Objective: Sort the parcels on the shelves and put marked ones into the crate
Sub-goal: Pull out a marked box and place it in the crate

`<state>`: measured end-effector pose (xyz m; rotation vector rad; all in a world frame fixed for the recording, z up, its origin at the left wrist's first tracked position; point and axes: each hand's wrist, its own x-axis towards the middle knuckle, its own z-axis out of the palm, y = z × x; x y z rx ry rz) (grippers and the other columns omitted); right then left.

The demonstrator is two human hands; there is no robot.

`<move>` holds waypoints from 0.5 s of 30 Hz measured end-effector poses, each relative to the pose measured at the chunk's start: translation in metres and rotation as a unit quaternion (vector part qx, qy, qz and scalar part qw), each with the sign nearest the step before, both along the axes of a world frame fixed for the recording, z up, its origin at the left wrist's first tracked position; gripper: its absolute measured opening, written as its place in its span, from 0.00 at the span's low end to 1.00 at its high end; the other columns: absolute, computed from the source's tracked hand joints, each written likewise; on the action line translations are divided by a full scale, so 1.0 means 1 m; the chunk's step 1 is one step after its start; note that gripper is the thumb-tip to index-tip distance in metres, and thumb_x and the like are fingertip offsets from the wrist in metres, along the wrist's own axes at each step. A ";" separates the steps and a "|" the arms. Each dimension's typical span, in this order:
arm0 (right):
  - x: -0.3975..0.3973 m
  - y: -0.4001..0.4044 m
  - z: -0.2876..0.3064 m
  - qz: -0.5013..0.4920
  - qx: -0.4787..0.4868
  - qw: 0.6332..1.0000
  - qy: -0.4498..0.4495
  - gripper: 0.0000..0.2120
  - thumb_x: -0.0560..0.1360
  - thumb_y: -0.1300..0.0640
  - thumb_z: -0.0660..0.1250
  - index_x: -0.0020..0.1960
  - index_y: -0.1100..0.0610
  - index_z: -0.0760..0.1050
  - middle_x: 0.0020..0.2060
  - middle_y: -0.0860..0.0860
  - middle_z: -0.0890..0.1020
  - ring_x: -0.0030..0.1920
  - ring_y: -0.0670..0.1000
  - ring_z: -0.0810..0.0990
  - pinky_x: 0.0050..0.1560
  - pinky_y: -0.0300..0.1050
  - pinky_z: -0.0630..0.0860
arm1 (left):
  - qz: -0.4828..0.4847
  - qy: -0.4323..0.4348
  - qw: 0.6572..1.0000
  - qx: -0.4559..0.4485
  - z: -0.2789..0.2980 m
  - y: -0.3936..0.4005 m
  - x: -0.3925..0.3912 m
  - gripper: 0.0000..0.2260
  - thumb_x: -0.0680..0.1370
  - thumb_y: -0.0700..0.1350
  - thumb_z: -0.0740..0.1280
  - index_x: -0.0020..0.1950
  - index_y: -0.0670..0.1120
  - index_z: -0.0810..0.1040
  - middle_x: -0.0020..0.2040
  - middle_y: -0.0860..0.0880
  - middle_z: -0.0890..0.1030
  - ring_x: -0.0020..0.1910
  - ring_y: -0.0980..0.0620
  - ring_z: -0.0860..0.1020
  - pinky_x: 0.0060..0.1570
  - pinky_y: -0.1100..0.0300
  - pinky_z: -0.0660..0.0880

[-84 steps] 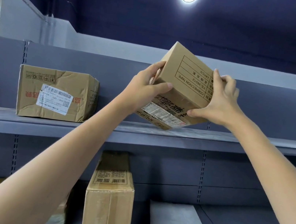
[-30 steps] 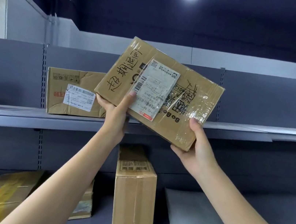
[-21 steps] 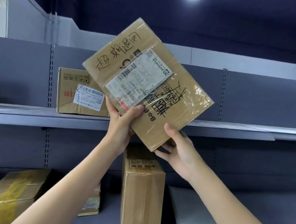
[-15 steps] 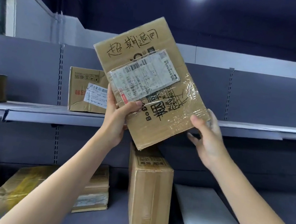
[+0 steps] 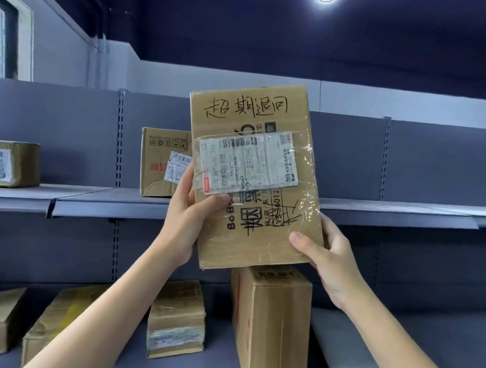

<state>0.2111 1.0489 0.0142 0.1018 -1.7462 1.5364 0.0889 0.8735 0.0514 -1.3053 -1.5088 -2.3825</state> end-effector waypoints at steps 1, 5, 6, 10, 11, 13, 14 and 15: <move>0.001 -0.003 -0.003 -0.006 0.007 1.000 -0.007 0.31 0.59 0.52 0.75 0.61 0.49 0.72 0.52 0.47 0.82 0.53 0.47 0.81 0.50 0.40 0.77 | 0.000 0.008 1.000 -0.006 -0.003 -0.004 -0.001 0.28 0.72 0.33 0.67 0.68 0.52 0.66 0.56 0.48 0.81 0.55 0.46 0.80 0.56 0.44 0.76; 0.004 -0.017 -0.013 -0.033 0.034 0.998 -0.028 0.30 0.66 0.57 0.76 0.65 0.51 0.68 0.53 0.45 0.80 0.52 0.43 0.80 0.46 0.37 0.76 | 0.002 0.027 0.999 -0.032 -0.019 -0.016 -0.001 0.32 0.67 0.38 0.70 0.69 0.53 0.66 0.58 0.48 0.81 0.56 0.46 0.79 0.57 0.43 0.75; 0.005 -0.020 -0.014 -0.037 0.037 0.998 -0.028 0.28 0.68 0.59 0.74 0.65 0.50 0.68 0.53 0.45 0.80 0.51 0.43 0.79 0.47 0.37 0.76 | 0.004 0.030 0.999 -0.038 -0.023 -0.018 0.001 0.33 0.67 0.39 0.70 0.70 0.53 0.65 0.58 0.48 0.80 0.56 0.47 0.79 0.57 0.44 0.75; 0.006 -0.026 -0.019 -0.042 0.034 0.998 -0.024 0.27 0.69 0.61 0.72 0.66 0.50 0.67 0.53 0.45 0.80 0.52 0.43 0.79 0.51 0.42 0.76 | 0.028 0.070 0.995 -0.065 -0.036 -0.026 0.010 0.35 0.66 0.40 0.70 0.71 0.55 0.63 0.60 0.50 0.79 0.58 0.52 0.78 0.58 0.51 0.76; 0.006 -0.026 -0.021 -0.038 0.035 0.998 -0.022 0.28 0.69 0.61 0.72 0.67 0.50 0.67 0.53 0.45 0.80 0.52 0.43 0.79 0.53 0.43 0.77 | 0.034 0.076 0.994 -0.067 -0.038 -0.027 0.013 0.36 0.66 0.40 0.70 0.72 0.56 0.62 0.60 0.51 0.79 0.58 0.53 0.78 0.57 0.53 0.76; 0.005 -0.026 -0.025 -0.026 0.037 0.999 -0.018 0.30 0.69 0.62 0.72 0.67 0.50 0.65 0.54 0.44 0.79 0.52 0.41 0.80 0.53 0.41 0.77 | 0.037 0.079 0.994 -0.069 -0.041 -0.027 0.017 0.36 0.67 0.40 0.70 0.72 0.56 0.62 0.60 0.51 0.79 0.57 0.53 0.78 0.56 0.54 0.77; 0.005 -0.027 -0.028 -0.021 0.036 0.999 -0.014 0.30 0.69 0.62 0.72 0.67 0.48 0.65 0.53 0.44 0.79 0.50 0.39 0.80 0.50 0.36 0.77 | 0.038 0.076 0.994 -0.071 -0.043 -0.026 0.020 0.36 0.67 0.40 0.70 0.72 0.56 0.62 0.60 0.50 0.79 0.57 0.53 0.78 0.55 0.54 0.77; 0.005 -0.027 -0.030 -0.020 0.035 0.999 -0.006 0.30 0.69 0.63 0.72 0.65 0.47 0.65 0.53 0.43 0.79 0.48 0.36 0.79 0.46 0.32 0.77 | 0.042 0.073 0.994 -0.074 -0.045 -0.026 0.023 0.36 0.67 0.40 0.70 0.72 0.56 0.62 0.60 0.50 0.79 0.57 0.53 0.78 0.55 0.53 0.77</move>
